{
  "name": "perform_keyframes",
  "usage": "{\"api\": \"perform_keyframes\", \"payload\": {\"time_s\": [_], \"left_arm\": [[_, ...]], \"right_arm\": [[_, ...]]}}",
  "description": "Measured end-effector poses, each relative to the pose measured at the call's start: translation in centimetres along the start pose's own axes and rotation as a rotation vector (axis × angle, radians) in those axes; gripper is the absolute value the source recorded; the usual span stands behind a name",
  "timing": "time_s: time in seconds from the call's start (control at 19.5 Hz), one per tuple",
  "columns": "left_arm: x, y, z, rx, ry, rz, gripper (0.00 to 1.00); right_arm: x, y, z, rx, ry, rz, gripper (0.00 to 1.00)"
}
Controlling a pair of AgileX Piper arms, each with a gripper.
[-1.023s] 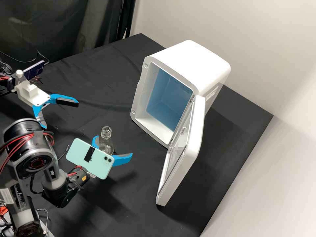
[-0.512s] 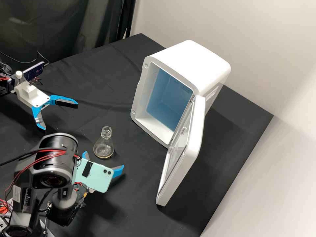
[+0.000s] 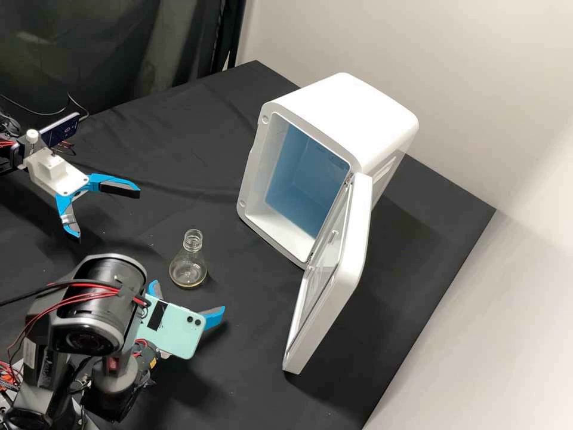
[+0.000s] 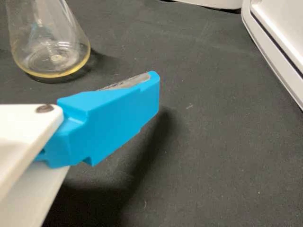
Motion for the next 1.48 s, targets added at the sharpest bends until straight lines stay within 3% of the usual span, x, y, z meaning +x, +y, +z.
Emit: {"api": "perform_keyframes", "payload": {"time_s": [0.1, 0.15, 0.41, 0.72, 1.02, 1.23, 1.48], "left_arm": [[0.0, 0.0, 0.0, 0.0, -0.001, 0.0, 1.0], [0.0, 0.0, 0.0, 0.0, -0.001, 0.0, 1.0], [0.0, 0.07, 0.1, 0.001, -0.003, 0.003, 1.0], [0.0, 0.03, 0.3, 0.001, -0.011, 0.002, 1.0], [0.0, 0.03, 0.3, 0.001, -0.01, 0.002, 1.0], [0.0, 0.05, 0.3, 0.0, -0.009, 0.003, 1.0], [0.0, 0.26, 0.3, 0.002, -0.012, 0.013, 1.0]], "right_arm": [[-0.4, -0.1, 0.1, 0.028, 0.011, -0.005, 1.0], [-0.4, -0.2, 0.1, 0.039, 0.015, -0.008, 0.0], [-0.5, -0.5, 0.3, 0.094, 0.024, -0.022, 0.0], [-0.6, -0.7, 0.5, 0.115, 0.023, -0.023, 0.0], [-0.8, -1.5, 0.8, 0.161, 0.056, -0.048, 0.0], [-1.2, -1.9, 1.3, 0.167, 0.061, -0.037, 0.0], [-2.0, -2.8, 1.8, 0.17, 0.101, -0.015, 0.0]]}}
